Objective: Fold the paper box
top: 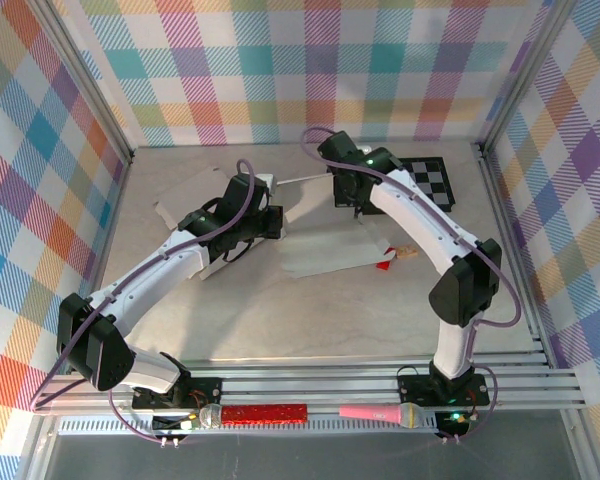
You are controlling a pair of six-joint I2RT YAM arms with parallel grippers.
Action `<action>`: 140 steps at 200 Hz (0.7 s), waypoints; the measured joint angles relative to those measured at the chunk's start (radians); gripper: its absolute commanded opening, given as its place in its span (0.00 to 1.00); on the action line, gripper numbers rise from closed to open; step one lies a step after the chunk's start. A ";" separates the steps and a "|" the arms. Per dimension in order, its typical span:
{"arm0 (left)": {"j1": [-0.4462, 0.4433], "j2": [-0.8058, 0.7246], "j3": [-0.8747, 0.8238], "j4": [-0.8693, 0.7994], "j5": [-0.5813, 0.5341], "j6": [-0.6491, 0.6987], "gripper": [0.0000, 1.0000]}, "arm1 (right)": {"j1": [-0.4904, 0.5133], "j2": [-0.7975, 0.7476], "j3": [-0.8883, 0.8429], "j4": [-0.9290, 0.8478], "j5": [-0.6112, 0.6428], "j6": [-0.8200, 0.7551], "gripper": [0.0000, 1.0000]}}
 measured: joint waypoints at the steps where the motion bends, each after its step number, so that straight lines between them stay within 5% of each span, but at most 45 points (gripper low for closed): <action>1: 0.000 0.000 0.000 0.000 0.000 0.000 0.00 | 0.002 0.001 0.002 -0.003 0.003 0.002 0.00; 76: 0.000 0.000 -0.005 -0.013 -0.012 -0.009 0.00 | 0.066 0.128 0.175 -0.180 0.151 0.117 0.00; 110: 0.000 0.004 -0.069 0.019 -0.009 -0.031 0.00 | 0.072 0.087 0.042 -0.121 0.122 0.129 0.00; 140: 0.000 0.044 -0.192 0.097 -0.003 -0.058 0.00 | 0.093 0.018 -0.241 0.046 0.079 0.152 0.00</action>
